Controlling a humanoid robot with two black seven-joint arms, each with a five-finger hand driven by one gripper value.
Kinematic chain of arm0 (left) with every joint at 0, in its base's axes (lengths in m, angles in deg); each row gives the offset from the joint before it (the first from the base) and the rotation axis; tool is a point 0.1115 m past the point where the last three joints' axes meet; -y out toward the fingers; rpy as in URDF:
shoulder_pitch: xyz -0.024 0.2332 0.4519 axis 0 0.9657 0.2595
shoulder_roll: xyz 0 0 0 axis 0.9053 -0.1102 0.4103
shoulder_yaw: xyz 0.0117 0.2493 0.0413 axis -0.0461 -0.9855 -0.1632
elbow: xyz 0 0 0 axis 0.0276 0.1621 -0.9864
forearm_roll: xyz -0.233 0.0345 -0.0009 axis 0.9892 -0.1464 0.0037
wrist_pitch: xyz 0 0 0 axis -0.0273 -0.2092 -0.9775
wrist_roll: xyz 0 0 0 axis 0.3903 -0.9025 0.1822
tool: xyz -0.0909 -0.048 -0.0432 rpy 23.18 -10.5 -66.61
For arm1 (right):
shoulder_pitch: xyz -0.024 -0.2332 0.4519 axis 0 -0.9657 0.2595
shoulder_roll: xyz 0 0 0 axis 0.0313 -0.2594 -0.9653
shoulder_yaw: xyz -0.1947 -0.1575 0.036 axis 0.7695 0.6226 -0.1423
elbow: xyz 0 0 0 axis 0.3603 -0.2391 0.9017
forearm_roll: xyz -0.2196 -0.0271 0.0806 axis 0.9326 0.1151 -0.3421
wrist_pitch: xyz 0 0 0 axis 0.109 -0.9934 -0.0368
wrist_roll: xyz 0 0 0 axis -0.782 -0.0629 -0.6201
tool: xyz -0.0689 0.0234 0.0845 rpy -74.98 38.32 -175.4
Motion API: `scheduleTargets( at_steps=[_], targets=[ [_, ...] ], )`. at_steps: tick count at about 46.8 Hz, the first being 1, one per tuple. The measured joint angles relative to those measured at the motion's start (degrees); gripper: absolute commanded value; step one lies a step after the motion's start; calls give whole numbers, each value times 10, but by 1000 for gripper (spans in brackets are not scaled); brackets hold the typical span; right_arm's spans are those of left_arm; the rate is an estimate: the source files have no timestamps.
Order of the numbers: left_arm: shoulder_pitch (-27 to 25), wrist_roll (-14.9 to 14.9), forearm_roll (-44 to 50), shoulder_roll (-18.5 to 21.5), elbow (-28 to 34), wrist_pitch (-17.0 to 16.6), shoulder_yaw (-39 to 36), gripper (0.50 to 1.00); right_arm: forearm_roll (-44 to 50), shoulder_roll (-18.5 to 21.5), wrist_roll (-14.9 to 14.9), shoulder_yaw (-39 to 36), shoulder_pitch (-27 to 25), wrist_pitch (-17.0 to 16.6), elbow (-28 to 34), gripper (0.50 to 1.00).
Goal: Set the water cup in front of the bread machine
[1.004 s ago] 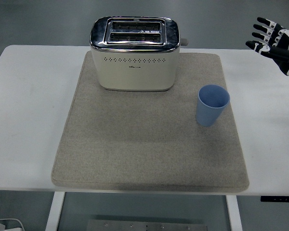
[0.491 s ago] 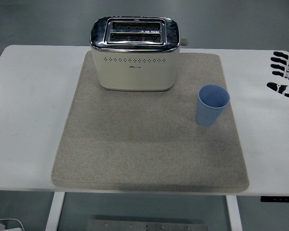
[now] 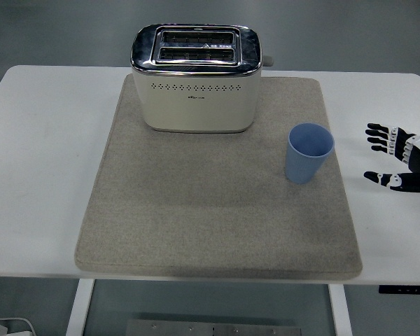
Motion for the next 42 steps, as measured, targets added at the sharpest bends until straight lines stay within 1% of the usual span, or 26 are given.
scheduleTargets(
  at_steps=[3, 8, 22, 29, 36, 39, 42],
  targets=[
    [0, 0, 0, 0, 0, 0, 0, 1000, 1, 15, 0, 9, 0, 14, 5, 913],
    [0, 0, 0, 0, 0, 0, 0, 1000, 7, 31, 0, 21, 3, 27, 13, 913],
    [0, 0, 0, 0, 0, 0, 0, 1000, 7, 68, -5, 22, 4, 39, 28, 913],
    [0, 0, 0, 0, 0, 0, 0, 1000, 7, 95, -9, 22, 7, 41, 40, 913],
    [0, 0, 0, 0, 0, 0, 0, 1000, 7, 125, -10, 23, 12, 51, 46, 913],
    [0, 0, 0, 0, 0, 0, 0, 1000, 7, 138, -15, 25, 16, 57, 47, 913],
    [0, 0, 0, 0, 0, 0, 0, 1000, 7, 144, -26, 26, 21, 58, 48, 913]
  ],
)
